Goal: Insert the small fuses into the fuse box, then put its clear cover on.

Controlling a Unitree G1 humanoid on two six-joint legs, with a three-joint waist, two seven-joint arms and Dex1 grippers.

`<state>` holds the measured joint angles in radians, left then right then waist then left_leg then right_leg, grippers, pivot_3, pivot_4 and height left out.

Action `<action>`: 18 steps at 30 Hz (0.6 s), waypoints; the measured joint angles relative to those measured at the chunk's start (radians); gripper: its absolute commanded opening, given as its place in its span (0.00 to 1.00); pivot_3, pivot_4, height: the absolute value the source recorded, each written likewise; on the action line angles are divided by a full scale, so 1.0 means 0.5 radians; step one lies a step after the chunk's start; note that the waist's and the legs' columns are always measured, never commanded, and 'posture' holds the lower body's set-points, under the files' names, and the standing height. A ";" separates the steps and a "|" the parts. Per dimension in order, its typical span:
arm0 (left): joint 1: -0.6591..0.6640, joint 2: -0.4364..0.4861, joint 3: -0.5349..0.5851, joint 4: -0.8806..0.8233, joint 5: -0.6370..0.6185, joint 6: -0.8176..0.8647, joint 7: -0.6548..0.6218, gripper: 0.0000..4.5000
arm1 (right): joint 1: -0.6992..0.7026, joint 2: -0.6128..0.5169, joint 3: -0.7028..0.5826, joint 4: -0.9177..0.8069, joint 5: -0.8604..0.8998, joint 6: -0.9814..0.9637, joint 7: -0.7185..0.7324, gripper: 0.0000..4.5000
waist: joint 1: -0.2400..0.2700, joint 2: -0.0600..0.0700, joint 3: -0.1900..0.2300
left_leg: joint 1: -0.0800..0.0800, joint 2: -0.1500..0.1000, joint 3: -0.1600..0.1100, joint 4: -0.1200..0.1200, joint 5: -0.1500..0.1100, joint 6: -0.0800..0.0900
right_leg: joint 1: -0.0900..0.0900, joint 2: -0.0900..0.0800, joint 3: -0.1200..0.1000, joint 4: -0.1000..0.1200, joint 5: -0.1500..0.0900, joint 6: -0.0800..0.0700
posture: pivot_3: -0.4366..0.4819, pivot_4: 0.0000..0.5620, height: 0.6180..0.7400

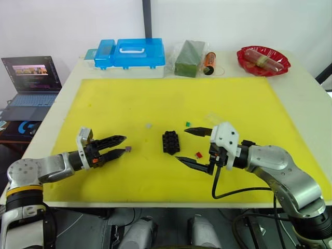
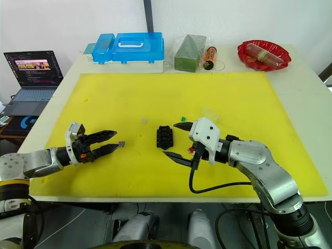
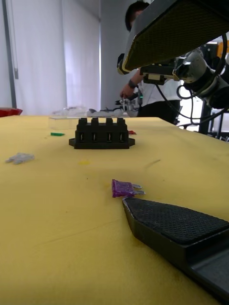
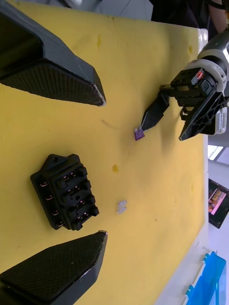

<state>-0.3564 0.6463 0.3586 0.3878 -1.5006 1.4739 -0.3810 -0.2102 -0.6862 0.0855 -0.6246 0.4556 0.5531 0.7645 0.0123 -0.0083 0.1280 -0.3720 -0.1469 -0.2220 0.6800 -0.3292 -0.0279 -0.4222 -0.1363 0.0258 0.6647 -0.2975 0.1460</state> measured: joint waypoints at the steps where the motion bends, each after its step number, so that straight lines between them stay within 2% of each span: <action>1: -0.001 -0.002 0.000 -0.010 0.023 0.002 -0.014 0.99 | 0.000 0.000 0.000 0.000 0.000 0.000 0.000 1.00 | 0.000 0.000 0.000 | 0.000 0.000 0.000 0.000 0.000 0.000 | 0.000 0.000 0.000 0.000 0.000 0.000 | 0.48 0.27 1.00; 10: -0.002 -0.049 0.021 -0.072 0.230 -0.003 -0.116 0.99 | 0.005 0.000 -0.001 0.000 -0.004 0.000 -0.007 1.00 | 0.001 0.005 -0.006 | 0.000 0.000 0.000 0.000 0.000 0.000 | 0.002 0.000 0.000 -0.001 0.000 0.000 | 0.48 0.27 1.00; 13: -0.003 -0.064 0.020 -0.068 0.302 -0.016 -0.132 0.86 | 0.013 0.000 -0.001 0.000 -0.004 0.000 -0.008 1.00 | 0.001 0.011 -0.013 | 0.001 0.000 0.000 0.000 0.000 0.000 | 0.003 0.000 0.000 -0.002 0.000 0.000 | 0.48 0.27 1.00; 18: -0.006 -0.077 0.020 -0.055 0.436 -0.031 -0.142 0.44 | 0.017 0.000 -0.005 0.001 -0.005 -0.001 -0.006 1.00 | -0.004 0.013 -0.015 | 0.001 0.000 0.000 -0.001 0.000 0.000 | 0.002 0.000 0.000 -0.002 0.000 0.000 | 0.48 0.27 1.00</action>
<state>-0.3596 0.6077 0.3685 0.3601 -1.2827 1.4586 -0.4519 -0.2015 -0.6861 0.0832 -0.6244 0.4533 0.5526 0.7612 0.0103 -0.0016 0.1206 -0.3714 -0.1468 -0.2219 0.6793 -0.3292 -0.0278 -0.4212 -0.1364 0.0258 0.6635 -0.2975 0.1460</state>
